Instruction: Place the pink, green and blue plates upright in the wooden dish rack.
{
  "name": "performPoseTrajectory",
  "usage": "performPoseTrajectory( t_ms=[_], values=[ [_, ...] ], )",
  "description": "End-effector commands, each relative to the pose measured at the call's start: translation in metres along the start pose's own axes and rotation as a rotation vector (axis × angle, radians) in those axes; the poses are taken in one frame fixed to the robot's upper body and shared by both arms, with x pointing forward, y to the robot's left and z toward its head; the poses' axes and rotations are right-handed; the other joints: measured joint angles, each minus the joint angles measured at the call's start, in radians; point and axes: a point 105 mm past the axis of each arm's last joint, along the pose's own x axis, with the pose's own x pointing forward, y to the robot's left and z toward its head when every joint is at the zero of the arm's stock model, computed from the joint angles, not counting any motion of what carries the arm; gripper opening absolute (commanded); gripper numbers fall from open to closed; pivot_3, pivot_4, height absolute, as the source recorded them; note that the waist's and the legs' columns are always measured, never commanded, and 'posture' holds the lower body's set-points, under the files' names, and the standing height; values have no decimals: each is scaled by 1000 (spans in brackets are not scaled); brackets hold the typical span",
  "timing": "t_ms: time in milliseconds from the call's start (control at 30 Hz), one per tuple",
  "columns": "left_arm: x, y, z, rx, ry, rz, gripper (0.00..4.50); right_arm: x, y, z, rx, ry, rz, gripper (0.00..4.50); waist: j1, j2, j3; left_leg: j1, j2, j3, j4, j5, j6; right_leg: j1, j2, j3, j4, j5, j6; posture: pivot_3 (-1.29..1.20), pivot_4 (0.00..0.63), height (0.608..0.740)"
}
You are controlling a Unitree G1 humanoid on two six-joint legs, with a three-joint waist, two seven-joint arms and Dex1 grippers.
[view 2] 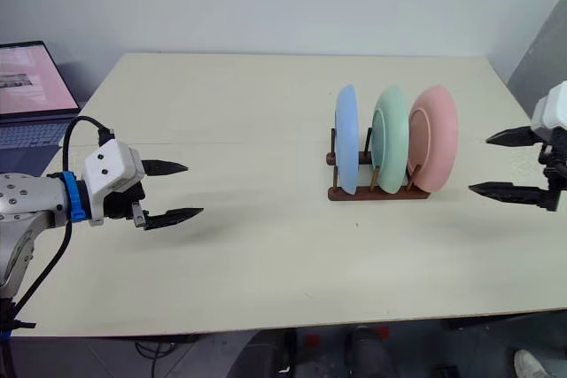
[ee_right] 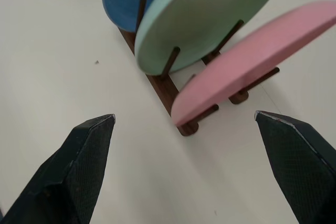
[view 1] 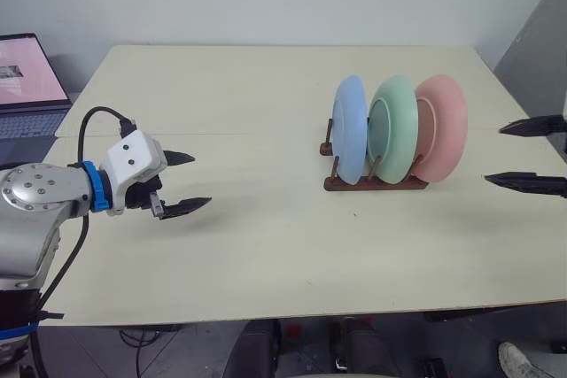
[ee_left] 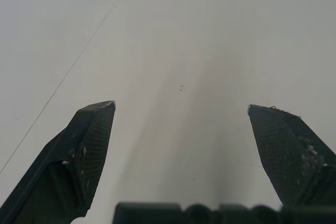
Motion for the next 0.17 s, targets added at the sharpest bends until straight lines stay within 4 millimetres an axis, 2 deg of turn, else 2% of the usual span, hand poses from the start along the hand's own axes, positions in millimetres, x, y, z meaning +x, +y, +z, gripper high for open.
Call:
performPoseTrajectory(
  t_ms=[33, 167],
  values=[
    [-9, 7, 12, 29, -31, 42, 4427, -10, -9, 2, -61, 16, -37, 4469, 0, 0, 0, 0, 0, 1, -1, 0, 0, 0, -1, 0, 0, 0, 0, 0, 150, 740],
    [-8, 10, 13, 22, -52, 53, 4427, -8, -12, -2, -64, 22, -44, 4469, 0, 0, 0, 0, 0, 3, -3, 0, 0, -2, -1, 0, -1, 0, 0, 0, 150, 740]
  ],
)
